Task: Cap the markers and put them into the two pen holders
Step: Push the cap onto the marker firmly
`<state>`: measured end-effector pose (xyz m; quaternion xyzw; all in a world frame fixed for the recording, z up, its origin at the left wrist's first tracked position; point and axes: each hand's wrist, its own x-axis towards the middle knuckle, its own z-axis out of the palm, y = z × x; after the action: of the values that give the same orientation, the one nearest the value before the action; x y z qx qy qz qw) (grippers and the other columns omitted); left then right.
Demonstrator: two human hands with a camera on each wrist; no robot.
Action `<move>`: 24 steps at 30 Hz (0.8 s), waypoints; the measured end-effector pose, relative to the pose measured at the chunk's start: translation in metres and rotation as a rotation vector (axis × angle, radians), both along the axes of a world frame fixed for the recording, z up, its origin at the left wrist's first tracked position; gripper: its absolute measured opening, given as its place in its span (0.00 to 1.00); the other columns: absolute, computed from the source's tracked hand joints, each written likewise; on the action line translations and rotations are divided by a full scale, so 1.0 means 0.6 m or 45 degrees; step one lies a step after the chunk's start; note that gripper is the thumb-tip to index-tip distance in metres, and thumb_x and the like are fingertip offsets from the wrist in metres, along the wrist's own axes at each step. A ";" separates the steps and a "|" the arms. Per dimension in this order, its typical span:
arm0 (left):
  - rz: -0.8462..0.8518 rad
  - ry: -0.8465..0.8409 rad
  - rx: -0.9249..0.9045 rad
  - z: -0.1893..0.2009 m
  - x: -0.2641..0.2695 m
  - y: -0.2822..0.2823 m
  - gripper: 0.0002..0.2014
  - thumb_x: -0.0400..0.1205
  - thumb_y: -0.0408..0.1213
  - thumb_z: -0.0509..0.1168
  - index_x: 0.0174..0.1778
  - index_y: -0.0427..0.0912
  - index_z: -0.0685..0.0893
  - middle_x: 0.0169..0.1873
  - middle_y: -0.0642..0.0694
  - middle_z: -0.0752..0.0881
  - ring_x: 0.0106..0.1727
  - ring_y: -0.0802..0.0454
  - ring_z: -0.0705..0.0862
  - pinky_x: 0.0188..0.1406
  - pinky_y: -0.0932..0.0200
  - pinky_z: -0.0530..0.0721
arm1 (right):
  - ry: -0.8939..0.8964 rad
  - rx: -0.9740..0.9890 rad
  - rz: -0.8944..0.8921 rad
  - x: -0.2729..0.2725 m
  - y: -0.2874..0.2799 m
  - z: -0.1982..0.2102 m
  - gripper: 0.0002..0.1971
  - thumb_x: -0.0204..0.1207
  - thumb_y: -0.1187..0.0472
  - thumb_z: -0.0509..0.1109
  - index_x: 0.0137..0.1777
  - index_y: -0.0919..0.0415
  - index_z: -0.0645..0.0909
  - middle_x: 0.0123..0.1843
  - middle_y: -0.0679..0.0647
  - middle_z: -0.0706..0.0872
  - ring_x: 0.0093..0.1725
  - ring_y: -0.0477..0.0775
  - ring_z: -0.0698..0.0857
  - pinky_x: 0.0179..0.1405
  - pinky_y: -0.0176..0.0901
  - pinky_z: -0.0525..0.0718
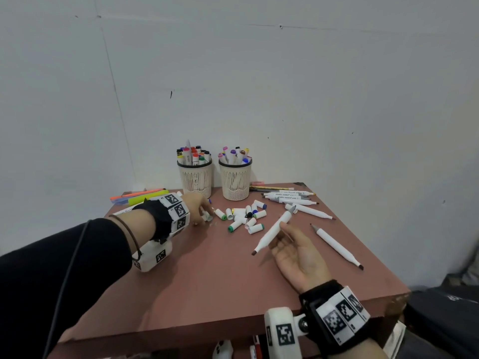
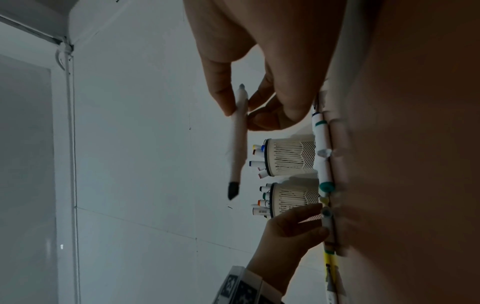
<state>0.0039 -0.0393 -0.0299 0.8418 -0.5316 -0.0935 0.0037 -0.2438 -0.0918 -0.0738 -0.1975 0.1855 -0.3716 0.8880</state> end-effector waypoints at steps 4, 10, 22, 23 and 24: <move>-0.026 0.028 -0.055 0.001 -0.014 -0.007 0.20 0.76 0.34 0.72 0.64 0.50 0.84 0.57 0.49 0.86 0.59 0.54 0.83 0.50 0.65 0.77 | 0.008 -0.001 -0.027 0.000 -0.003 -0.002 0.03 0.76 0.71 0.65 0.44 0.64 0.79 0.36 0.55 0.82 0.40 0.50 0.83 0.40 0.38 0.87; -0.103 0.088 -0.231 0.008 -0.037 -0.025 0.15 0.76 0.31 0.71 0.59 0.47 0.86 0.54 0.50 0.85 0.51 0.57 0.82 0.46 0.65 0.76 | -0.007 0.015 -0.058 -0.001 -0.002 -0.004 0.04 0.77 0.71 0.65 0.44 0.64 0.79 0.38 0.55 0.82 0.41 0.50 0.82 0.48 0.39 0.84; -0.210 -0.122 0.180 0.028 -0.091 -0.105 0.15 0.79 0.36 0.71 0.62 0.43 0.85 0.57 0.46 0.83 0.60 0.46 0.83 0.52 0.60 0.79 | -0.004 0.001 -0.041 -0.001 -0.004 -0.008 0.04 0.77 0.71 0.66 0.43 0.63 0.79 0.37 0.55 0.82 0.40 0.50 0.81 0.49 0.42 0.80; -0.203 -0.127 0.210 0.027 -0.090 -0.109 0.16 0.79 0.37 0.71 0.63 0.42 0.85 0.56 0.46 0.83 0.60 0.45 0.83 0.53 0.59 0.79 | 0.004 0.001 -0.039 -0.001 -0.004 -0.008 0.04 0.77 0.71 0.65 0.43 0.63 0.79 0.36 0.55 0.82 0.39 0.50 0.81 0.47 0.41 0.80; -0.192 -0.144 0.228 0.024 -0.091 -0.112 0.17 0.79 0.37 0.71 0.64 0.41 0.84 0.56 0.47 0.83 0.60 0.45 0.83 0.55 0.59 0.80 | 0.012 -0.002 -0.036 -0.001 -0.003 -0.007 0.05 0.77 0.71 0.65 0.42 0.63 0.79 0.35 0.55 0.82 0.39 0.50 0.81 0.45 0.41 0.80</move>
<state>-0.0505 -0.1066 -0.0157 0.8005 -0.5821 -0.0930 -0.1087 -0.2445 -0.0937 -0.0781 -0.1973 0.1921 -0.3832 0.8816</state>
